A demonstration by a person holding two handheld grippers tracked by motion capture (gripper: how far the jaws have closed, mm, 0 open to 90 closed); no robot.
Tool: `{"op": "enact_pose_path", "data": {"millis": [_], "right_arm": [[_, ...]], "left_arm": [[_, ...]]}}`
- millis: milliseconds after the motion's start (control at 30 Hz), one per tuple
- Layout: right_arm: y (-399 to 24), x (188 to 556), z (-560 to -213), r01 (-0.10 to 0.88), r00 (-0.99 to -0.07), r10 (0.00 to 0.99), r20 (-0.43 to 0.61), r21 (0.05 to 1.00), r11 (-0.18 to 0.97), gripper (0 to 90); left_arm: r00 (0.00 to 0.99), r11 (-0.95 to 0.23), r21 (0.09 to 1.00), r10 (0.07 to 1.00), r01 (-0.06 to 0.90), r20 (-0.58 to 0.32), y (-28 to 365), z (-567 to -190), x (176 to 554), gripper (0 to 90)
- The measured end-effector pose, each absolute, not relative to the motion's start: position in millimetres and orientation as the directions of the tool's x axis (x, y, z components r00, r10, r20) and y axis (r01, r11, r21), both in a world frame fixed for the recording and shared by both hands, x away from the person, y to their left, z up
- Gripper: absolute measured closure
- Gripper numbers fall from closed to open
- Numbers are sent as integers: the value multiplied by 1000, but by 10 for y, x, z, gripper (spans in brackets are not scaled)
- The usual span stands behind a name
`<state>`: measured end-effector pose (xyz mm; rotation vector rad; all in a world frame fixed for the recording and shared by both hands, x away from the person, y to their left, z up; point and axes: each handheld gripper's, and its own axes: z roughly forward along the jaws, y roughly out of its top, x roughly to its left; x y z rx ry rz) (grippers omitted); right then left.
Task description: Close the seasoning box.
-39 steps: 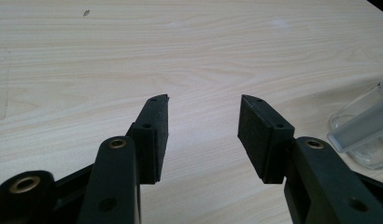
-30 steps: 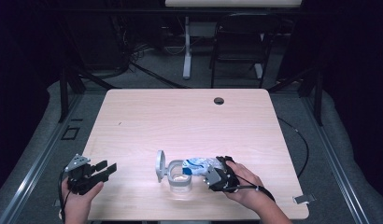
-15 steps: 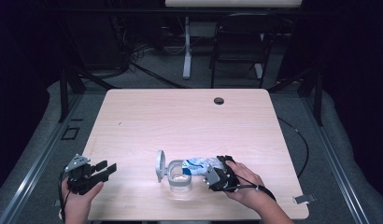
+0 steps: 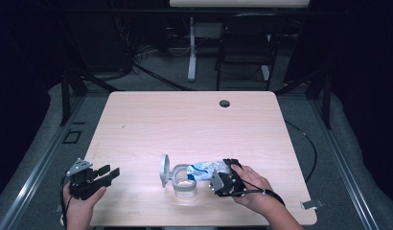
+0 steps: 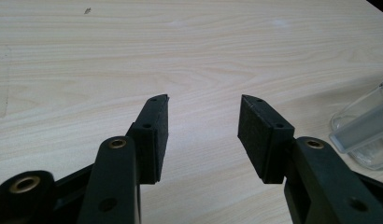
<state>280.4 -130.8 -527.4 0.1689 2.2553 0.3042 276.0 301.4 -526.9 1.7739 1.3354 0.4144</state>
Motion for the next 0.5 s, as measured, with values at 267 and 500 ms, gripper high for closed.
{"op": "enact_pose_path", "data": {"millis": [267,500], "right_arm": [[-1295,2792,-5219,16,-620,174,-765,209,978,417],[-1278,2786,-5197,14,-613,154,-775,184,983,418]], "left_arm": [[370,-61,784,902,618,-222,3020,-5276,2762,531],[371,-59,786,901,616,-223,3014,-5266,2759,530]]}}
